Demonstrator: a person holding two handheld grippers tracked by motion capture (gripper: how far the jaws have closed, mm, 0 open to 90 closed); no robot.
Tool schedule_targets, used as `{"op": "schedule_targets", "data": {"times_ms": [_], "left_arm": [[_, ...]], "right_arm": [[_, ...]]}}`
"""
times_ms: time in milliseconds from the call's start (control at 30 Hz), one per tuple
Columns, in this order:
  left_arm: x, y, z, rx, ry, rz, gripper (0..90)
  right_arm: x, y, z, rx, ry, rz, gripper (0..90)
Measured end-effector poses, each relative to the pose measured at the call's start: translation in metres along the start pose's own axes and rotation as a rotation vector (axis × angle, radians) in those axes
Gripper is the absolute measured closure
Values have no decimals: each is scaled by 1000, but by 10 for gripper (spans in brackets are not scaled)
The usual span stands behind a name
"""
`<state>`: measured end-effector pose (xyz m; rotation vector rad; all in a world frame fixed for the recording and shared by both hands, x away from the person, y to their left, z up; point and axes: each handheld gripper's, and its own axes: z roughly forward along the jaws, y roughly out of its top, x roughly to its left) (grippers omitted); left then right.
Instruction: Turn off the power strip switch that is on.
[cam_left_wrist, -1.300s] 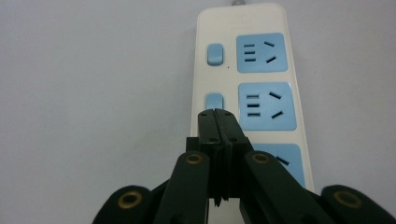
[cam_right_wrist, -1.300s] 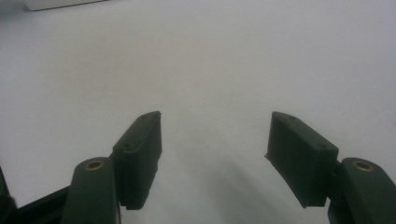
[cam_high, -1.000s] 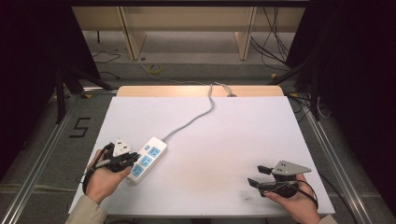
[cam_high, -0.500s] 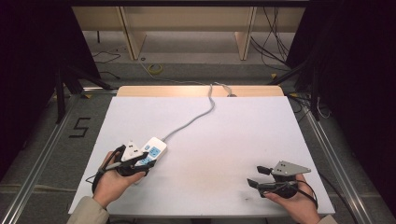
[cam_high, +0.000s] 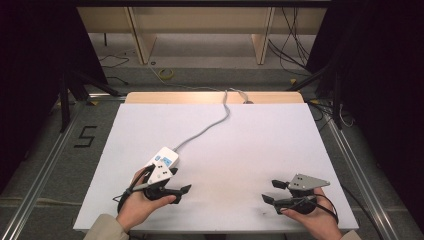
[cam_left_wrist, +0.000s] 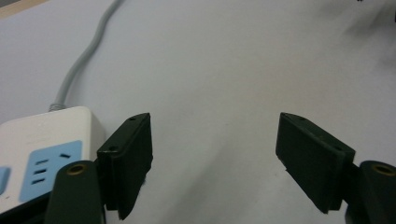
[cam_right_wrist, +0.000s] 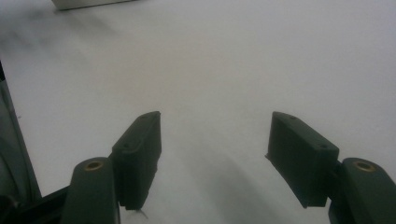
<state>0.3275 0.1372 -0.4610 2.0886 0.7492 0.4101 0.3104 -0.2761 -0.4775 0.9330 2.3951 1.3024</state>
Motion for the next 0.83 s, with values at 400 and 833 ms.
{"op": "schedule_targets", "data": {"times_ms": [400,833], "left_arm": [[-14,-7,12,15,4,11,248],[-15,-7,14,19,8,10,245]], "right_arm": [[2,1,1,-2,15,-3,354],[1,0,1,-3,13,-5,354]]}}
